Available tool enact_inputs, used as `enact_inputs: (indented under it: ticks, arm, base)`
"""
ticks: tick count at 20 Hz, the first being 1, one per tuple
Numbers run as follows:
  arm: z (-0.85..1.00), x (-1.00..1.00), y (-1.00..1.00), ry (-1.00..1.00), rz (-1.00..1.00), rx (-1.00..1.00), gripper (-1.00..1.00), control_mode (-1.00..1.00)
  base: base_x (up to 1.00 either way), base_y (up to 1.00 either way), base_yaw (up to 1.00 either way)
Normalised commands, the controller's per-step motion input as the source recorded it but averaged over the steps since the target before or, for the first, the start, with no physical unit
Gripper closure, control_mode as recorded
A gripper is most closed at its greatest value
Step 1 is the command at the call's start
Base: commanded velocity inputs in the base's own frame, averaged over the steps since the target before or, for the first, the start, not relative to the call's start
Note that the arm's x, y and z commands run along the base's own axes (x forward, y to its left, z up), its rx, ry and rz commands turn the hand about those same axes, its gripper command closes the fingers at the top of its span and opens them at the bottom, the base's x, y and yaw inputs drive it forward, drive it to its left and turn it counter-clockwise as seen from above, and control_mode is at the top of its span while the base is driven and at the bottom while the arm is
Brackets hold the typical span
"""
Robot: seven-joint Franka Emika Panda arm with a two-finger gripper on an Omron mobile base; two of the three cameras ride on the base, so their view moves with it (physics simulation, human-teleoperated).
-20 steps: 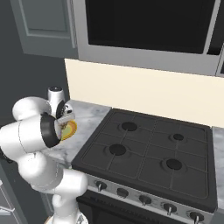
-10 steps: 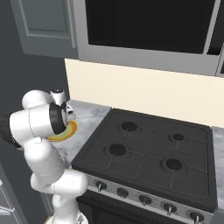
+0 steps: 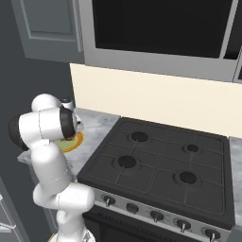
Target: Pick chicken drumstick from the fridge and place it on the plate on the counter.
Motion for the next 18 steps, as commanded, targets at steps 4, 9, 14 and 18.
enact_inputs:
  ticks: [4, 9, 14, 18]
  arm:
    - [-0.16, 0.21, 0.04, 0.0, 0.01, 0.0, 1.0, -1.0]
    - [-0.09, 0.08, 0.04, 0.0, 0.01, 0.0, 1.0, -1.0]
    - [-0.1, 0.05, 0.1, 0.0, 0.01, 0.0, 1.0, -1.0]
    - [-0.01, 0.0, 0.04, 0.0, 0.01, 0.0, -1.0, -1.0]
  base:
    - [0.0, 0.0, 0.0]
    - [0.0, 0.0, 0.0]
    - [0.0, 0.0, 0.0]
    - [0.0, 0.0, 0.0]
